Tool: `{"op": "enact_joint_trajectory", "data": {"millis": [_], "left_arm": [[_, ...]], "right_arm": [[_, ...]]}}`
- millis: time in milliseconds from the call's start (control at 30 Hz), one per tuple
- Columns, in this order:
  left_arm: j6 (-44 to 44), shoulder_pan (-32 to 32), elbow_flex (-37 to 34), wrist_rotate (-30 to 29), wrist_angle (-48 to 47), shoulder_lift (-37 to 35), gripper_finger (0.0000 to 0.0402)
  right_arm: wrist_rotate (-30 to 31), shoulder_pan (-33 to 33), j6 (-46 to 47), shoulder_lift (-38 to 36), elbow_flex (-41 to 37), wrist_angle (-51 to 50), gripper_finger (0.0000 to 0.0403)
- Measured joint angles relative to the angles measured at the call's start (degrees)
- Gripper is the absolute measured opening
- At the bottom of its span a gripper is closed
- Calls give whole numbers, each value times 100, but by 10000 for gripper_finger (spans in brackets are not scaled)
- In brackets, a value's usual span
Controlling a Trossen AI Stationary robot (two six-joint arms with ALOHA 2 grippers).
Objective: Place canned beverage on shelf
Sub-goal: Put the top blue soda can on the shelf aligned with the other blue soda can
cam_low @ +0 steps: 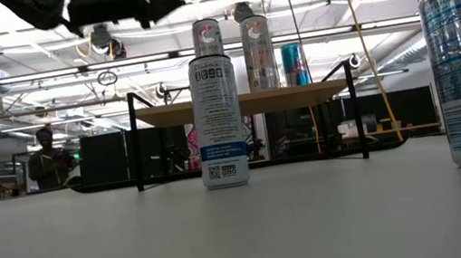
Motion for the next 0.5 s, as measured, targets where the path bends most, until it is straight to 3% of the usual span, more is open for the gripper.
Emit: {"op": "enact_joint_trajectory", "data": {"millis": [267, 500], "left_arm": [[-35, -799, 0, 7, -1227, -889, 306], [-113, -2115, -140, -208, -2318, -1275, 306]], "right_arm": [[13, 63, 198, 0, 0, 0, 336], [26, 217, 526, 0, 0, -2, 336]]}}
